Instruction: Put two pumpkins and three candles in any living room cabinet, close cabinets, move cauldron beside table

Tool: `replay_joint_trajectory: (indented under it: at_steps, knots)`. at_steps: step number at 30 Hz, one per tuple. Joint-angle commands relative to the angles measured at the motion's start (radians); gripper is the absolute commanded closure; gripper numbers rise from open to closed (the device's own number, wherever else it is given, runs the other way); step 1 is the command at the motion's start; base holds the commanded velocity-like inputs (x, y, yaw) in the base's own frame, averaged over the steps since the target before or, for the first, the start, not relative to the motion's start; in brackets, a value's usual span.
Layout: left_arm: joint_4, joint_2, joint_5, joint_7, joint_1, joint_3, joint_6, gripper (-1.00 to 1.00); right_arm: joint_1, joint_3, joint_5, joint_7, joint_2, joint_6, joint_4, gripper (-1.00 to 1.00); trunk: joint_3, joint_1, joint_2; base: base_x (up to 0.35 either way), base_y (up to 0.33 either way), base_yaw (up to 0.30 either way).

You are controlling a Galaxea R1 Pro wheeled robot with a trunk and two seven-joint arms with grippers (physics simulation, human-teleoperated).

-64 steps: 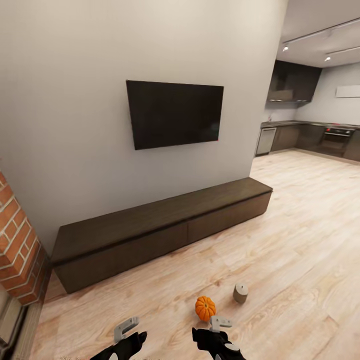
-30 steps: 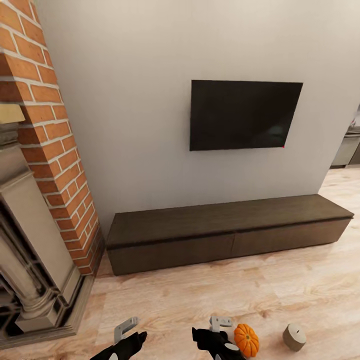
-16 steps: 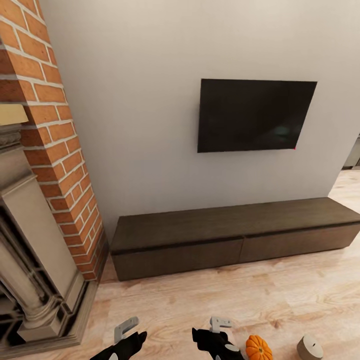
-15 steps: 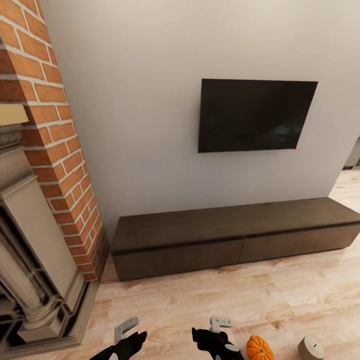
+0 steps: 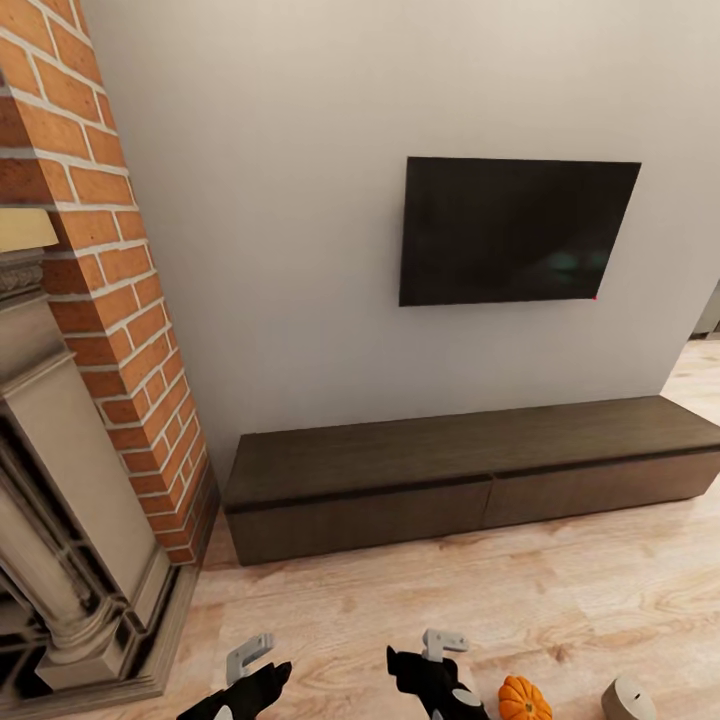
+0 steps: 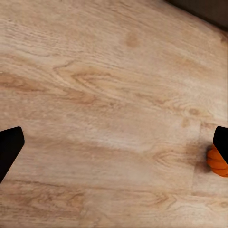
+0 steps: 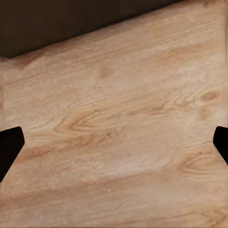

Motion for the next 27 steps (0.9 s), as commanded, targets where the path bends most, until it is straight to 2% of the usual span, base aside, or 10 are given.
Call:
replay_joint_trajectory:
  at_steps: [1,5,8,10,11,14,15,17,20,27]
  knots:
    - [-0.005,0.007,0.009,-0.005,0.000,0.002,0.007,-1.00,-0.001,0.007,-0.023,-0.005,-0.001,-0.013,0.001,-1.00,-0.001,0.000,0.000,0.000,0.000,0.000]
    - [-0.067,0.083,0.074,-0.013,0.000,0.001,0.062,-1.00,-0.001,0.003,-0.137,-0.004,-0.001,-0.029,0.000,-1.00,-0.001,0.000,0.000,0.000,0.000,0.000]
    - [-0.197,0.176,0.197,-0.028,0.000,0.002,0.258,-1.00,-0.001,0.002,-0.199,-0.006,-0.001,-0.036,-0.001,-1.00,-0.001,0.000,0.000,0.000,0.000,0.000]
    - [-0.337,0.258,0.315,-0.063,0.000,0.002,0.451,-1.00,-0.001,0.002,-0.216,-0.008,-0.001,-0.049,-0.002,-1.00,-0.001,0.000,0.000,0.000,0.000,0.000]
    - [-0.443,0.321,0.411,-0.091,0.000,0.004,0.604,-1.00,-0.001,0.002,-0.225,-0.008,-0.001,-0.063,-0.006,-1.00,-0.001,0.000,0.000,0.000,0.000,0.000]
    - [-0.647,0.428,0.683,-0.130,0.000,0.015,0.803,-1.00,-0.005,0.002,-0.326,0.000,0.000,-0.074,-0.013,-1.00,-0.001,0.000,0.000,0.000,0.000,0.000]
    - [-0.680,0.441,0.788,-0.134,0.003,0.012,0.823,-1.00,-0.009,0.002,-0.382,0.014,0.000,-0.073,-0.014,-1.00,-0.001,0.000,0.000,0.000,0.000,0.000]
    - [-0.696,0.449,0.901,-0.132,0.006,-0.025,0.835,-1.00,-0.023,0.002,-0.459,0.082,-0.001,-0.067,-0.013,-1.00,-0.001,0.000,0.000,0.000,0.000,0.000]
    - [-0.658,0.448,0.960,-0.135,0.007,-0.109,0.839,-1.00,-0.033,0.001,-0.577,0.220,-0.007,0.002,-0.013,-1.00,-0.001,0.000,0.000,0.000,0.000,0.000]
    - [-0.699,0.440,1.088,-0.138,0.007,-0.161,0.840,-1.00,-0.037,0.000,-0.789,0.321,-0.010,0.095,-0.015,-1.00,-0.001,0.000,0.000,0.000,0.000,0.000]
